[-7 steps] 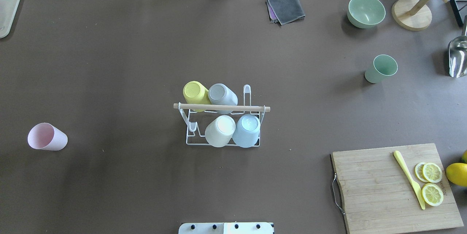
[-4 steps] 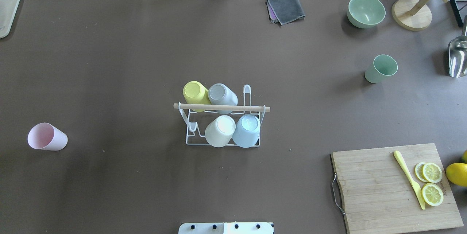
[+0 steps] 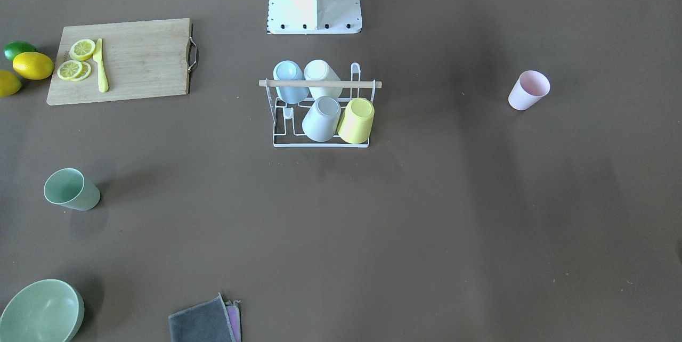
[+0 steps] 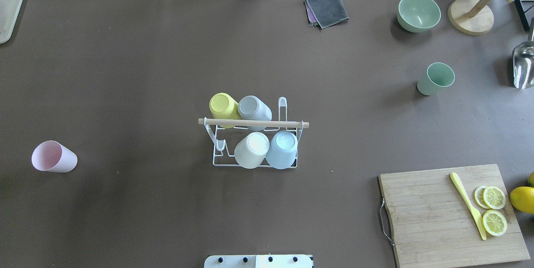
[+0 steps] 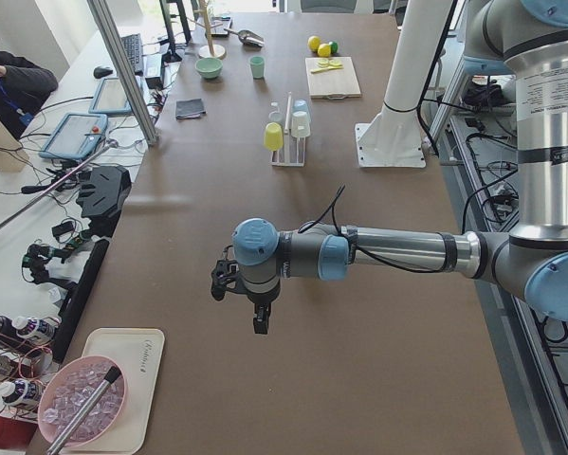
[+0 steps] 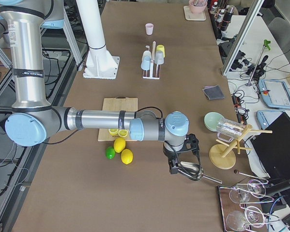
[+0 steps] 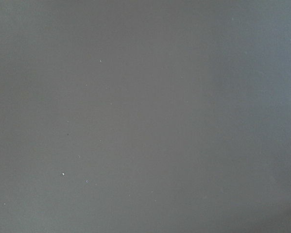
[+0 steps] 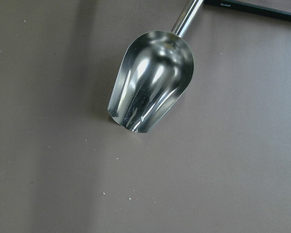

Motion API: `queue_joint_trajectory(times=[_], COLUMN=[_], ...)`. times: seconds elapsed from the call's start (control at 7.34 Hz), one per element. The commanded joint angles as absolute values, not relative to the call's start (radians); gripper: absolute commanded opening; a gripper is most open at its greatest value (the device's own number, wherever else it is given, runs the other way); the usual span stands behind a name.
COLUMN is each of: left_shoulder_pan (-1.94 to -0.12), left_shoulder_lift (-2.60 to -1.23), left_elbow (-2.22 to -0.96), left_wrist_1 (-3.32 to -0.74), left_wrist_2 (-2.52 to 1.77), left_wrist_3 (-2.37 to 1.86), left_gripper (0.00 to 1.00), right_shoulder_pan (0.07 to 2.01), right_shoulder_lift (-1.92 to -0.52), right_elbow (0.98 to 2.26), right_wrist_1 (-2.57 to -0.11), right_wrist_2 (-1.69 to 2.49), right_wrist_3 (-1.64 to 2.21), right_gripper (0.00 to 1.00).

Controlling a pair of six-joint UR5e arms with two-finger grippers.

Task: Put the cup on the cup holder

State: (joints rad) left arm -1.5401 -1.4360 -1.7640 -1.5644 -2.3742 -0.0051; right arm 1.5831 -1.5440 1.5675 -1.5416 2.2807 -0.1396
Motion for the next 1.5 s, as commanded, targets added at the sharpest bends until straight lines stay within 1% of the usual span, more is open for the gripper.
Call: queue_joint_trajectory(times=[0.0, 0.27, 0.82, 1.09, 1.36], left_shoulder_pan=[-1.54, -1.54, -1.453, -1.352, -1.3], left_shoulder_lift=[-1.443, -1.454, -1.497, -1.505, -1.563], left_elbow=[-1.773, -1.795, -1.798, -1.833, -1.877], left_wrist_1=[-1.565, -1.562, -1.548, -1.475, -1.36], left_wrist_2=[-2.37, -2.378, -2.375, -2.367, -2.266], left_wrist_3=[0.068, 0.106, 0.103, 0.101, 0.107], left_gripper=[0.98, 0.98, 0.98, 0.98, 0.98], right_shoulder_pan=[1.582, 1.582, 1.582, 1.559, 1.539], right_shoulder_lift=[-1.546, -1.555, -1.554, -1.542, -1.534], right_elbow=[1.562, 1.56, 1.557, 1.562, 1.563], right_wrist_1=[-1.54, -1.513, -1.514, -1.513, -1.513], right_wrist_2=[2.278, 2.284, 2.356, 2.374, 2.39], right_wrist_3=[-0.141, -0.173, -0.19, -0.192, -0.18], right_gripper=[1.0, 1.0, 1.0, 1.0, 1.0])
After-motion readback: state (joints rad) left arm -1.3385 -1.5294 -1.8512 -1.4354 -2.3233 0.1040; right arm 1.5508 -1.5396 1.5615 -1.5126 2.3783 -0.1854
